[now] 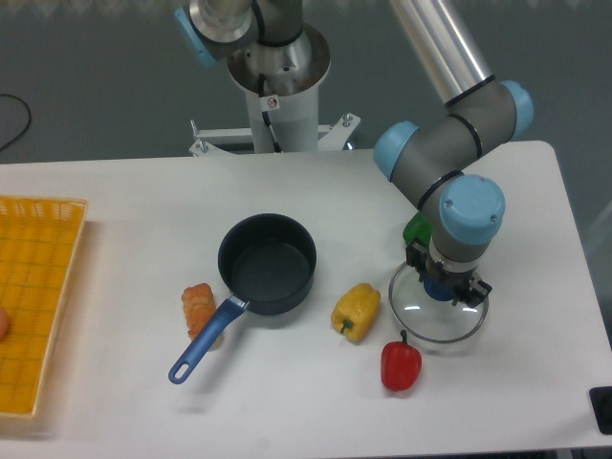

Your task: Place the lid on the table

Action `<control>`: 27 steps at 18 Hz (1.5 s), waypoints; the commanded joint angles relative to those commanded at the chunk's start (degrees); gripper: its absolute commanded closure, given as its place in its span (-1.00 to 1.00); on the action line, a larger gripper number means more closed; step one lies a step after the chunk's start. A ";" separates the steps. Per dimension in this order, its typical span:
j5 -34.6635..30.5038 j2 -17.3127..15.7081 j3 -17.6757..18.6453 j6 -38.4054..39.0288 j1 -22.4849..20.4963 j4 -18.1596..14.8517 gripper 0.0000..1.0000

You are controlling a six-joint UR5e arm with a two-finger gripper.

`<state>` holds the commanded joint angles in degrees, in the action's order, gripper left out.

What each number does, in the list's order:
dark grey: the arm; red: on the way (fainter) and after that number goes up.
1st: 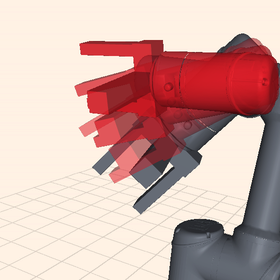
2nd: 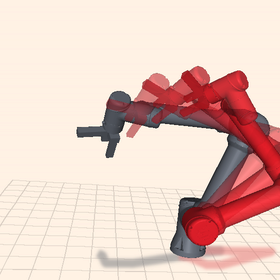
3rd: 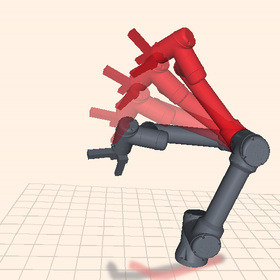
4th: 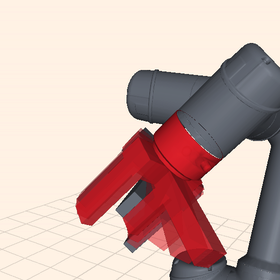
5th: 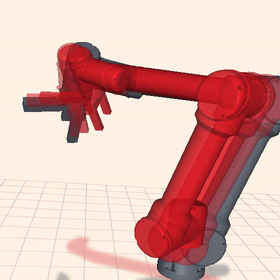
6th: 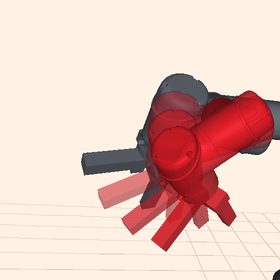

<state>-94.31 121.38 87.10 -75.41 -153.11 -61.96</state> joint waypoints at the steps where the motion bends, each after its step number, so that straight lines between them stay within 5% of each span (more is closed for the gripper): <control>1: 0.00 0.00 0.00 0.00 0.09 0.09 -0.14; 27: -0.09 1.41 0.70 0.70 0.79 0.79 -0.20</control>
<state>-94.39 122.78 87.80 -74.71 -152.32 -61.17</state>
